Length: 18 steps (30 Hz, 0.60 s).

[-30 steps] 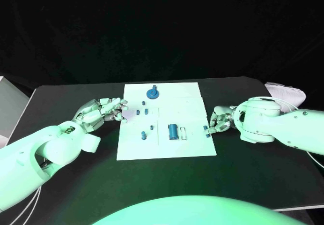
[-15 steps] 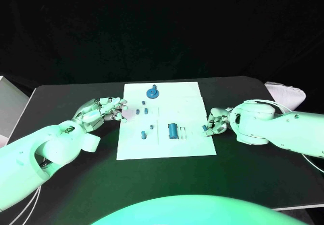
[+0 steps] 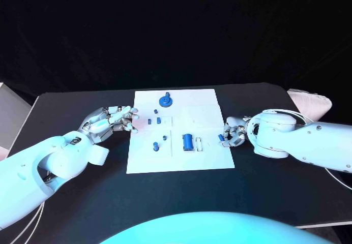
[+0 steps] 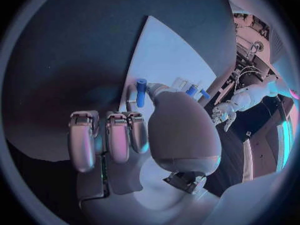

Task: Assemble the parts on the task board

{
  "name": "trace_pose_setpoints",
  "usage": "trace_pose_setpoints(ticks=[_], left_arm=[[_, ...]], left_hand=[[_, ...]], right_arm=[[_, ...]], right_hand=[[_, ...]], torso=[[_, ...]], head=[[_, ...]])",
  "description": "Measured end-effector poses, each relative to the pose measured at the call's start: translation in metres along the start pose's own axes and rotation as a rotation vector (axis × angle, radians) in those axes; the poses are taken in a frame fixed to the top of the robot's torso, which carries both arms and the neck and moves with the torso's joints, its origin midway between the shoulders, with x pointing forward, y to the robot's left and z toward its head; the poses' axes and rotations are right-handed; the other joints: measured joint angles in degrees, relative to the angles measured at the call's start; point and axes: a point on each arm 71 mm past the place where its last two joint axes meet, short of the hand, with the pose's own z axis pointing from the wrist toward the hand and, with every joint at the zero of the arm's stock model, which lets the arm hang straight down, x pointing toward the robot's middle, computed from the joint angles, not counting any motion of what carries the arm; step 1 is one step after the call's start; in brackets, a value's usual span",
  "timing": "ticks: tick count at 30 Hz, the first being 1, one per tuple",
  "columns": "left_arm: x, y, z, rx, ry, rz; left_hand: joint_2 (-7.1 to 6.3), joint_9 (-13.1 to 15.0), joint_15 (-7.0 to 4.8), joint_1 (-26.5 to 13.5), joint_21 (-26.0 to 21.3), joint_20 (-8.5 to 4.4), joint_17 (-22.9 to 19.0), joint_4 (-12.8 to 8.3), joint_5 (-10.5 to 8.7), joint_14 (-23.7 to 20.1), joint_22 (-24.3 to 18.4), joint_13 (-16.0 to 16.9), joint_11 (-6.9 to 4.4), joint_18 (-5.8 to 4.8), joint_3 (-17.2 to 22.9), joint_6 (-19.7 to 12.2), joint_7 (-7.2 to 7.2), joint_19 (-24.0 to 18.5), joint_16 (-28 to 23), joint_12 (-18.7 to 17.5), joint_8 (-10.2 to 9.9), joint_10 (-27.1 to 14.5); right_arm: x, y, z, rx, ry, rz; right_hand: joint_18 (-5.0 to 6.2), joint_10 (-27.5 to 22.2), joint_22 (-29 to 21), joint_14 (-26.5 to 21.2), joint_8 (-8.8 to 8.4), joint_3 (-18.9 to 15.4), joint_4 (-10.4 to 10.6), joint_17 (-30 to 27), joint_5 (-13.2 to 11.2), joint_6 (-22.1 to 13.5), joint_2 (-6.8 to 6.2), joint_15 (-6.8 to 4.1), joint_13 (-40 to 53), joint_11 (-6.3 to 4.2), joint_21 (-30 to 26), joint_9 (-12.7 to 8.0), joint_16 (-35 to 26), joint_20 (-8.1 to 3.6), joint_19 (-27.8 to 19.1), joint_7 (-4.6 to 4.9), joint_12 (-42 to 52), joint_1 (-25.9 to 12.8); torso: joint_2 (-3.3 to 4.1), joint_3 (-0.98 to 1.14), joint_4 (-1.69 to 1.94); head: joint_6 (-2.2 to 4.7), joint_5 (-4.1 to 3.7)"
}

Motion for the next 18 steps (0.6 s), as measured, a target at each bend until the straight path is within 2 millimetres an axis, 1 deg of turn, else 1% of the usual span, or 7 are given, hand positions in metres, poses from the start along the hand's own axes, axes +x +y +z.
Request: trace_pose_setpoints(ticks=[1,4,9,12,14,16,18], left_arm=[[0.0,0.0,0.0,0.0,0.0,0.0],[0.0,0.0,0.0,0.0,0.0,0.0],[0.0,0.0,0.0,-0.001,-0.001,0.0],[0.0,0.0,0.0,-0.002,0.0,0.0],[0.0,0.0,0.0,-0.002,0.0,0.0],[0.0,0.0,0.0,-0.003,0.0,0.0],[0.0,0.0,0.0,-0.003,0.001,0.0]], left_hand=[[0.0,0.0,0.0,0.0,0.0,0.0,0.0,0.0,0.0,0.0,0.0,0.0,0.0,0.0,0.0,0.0,0.0,0.0,0.0,0.0,0.0,0.0],[0.0,0.0,0.0,0.0,0.0,0.0,0.0,0.0,0.0,0.0,0.0,0.0,0.0,0.0,0.0,0.0,0.0,0.0,0.0,0.0,0.0,0.0],[0.0,0.0,0.0,0.0,0.0,0.0,0.0,0.0,0.0,0.0,0.0,0.0,0.0,0.0,0.0,0.0,0.0,0.0,0.0,0.0,0.0,0.0],[0.0,0.0,0.0,0.0,0.0,0.0,0.0,0.0,0.0,0.0,0.0,0.0,0.0,0.0,0.0,0.0,0.0,0.0,0.0,0.0,0.0,0.0],[0.0,0.0,0.0,0.0,0.0,0.0,0.0,0.0,0.0,0.0,0.0,0.0,0.0,0.0,0.0,0.0,0.0,0.0,0.0,0.0,0.0,0.0],[0.0,0.0,0.0,0.0,0.0,0.0,0.0,0.0,0.0,0.0,0.0,0.0,0.0,0.0,0.0,0.0,0.0,0.0,0.0,0.0,0.0,0.0],[0.0,0.0,0.0,0.0,0.0,0.0,0.0,0.0,0.0,0.0,0.0,0.0,0.0,0.0,0.0,0.0,0.0,0.0,0.0,0.0,0.0,0.0]], right_arm=[[0.0,0.0,0.0,0.001,-0.002,0.003],[0.001,-0.001,0.0,0.002,-0.005,0.015],[0.002,-0.002,-0.002,0.004,-0.008,0.044],[0.002,-0.002,-0.005,0.002,-0.007,0.07],[0.002,0.001,-0.006,-0.005,-0.003,0.092],[0.004,0.005,-0.007,-0.013,0.006,0.116],[0.005,0.008,-0.009,-0.02,0.015,0.137]], right_hand=[[0.0,0.0,0.0,0.0,0.56,2.5,-0.2,0.0,0.8,-0.2,-0.96,0.0,0.0,0.0,0.0,0.0,0.0,0.0,0.0,0.19,0.0,-1.5],[0.0,0.0,0.0,0.0,1.08,4.7,-1.3,0.0,1.7,-0.6,-1.58,0.0,0.0,0.0,0.0,0.0,0.0,0.0,0.0,0.39,0.0,-4.0],[0.0,0.0,0.0,0.0,1.45,8.0,-4.6,0.0,3.0,-1.5,-1.85,0.0,0.0,0.01,0.0,0.4,0.0,0.0,0.0,0.0,0.0,-6.3],[0.0,-0.1,0.0,0.0,1.31,8.8,-5.2,0.0,3.3,-2.0,-1.84,0.0,0.0,0.1,0.0,0.4,0.0,0.0,0.0,-0.22,0.0,-6.3],[0.0,-0.1,0.0,0.0,1.31,10.4,-6.8,0.0,3.3,-2.4,-1.93,0.0,0.0,0.1,0.0,0.2,0.0,0.0,0.0,-0.24,0.0,-6.9],[0.0,-0.1,0.0,0.0,1.53,10.4,-6.8,0.0,3.3,-2.3,-2.17,0.0,0.0,0.1,0.0,0.2,0.0,0.0,0.0,-0.12,0.0,-7.2],[0.0,-0.1,0.0,0.0,1.66,10.4,-6.8,0.0,3.3,-2.2,-1.86,0.0,0.0,0.1,0.0,0.6,0.0,0.0,0.0,0.0,0.0,-7.5]], torso=[[0.0,0.0,0.0],[0.0,-0.01,0.0],[0.0,-0.01,0.01],[0.0,-0.02,0.01],[-0.01,-0.02,0.01],[-0.01,-0.02,0.01],[-0.01,-0.02,0.01]], head=[[0.01,0.05],[0.01,0.11],[0.01,0.15],[-0.01,0.18],[-0.02,0.18],[-0.01,0.2],[0.01,0.24]])
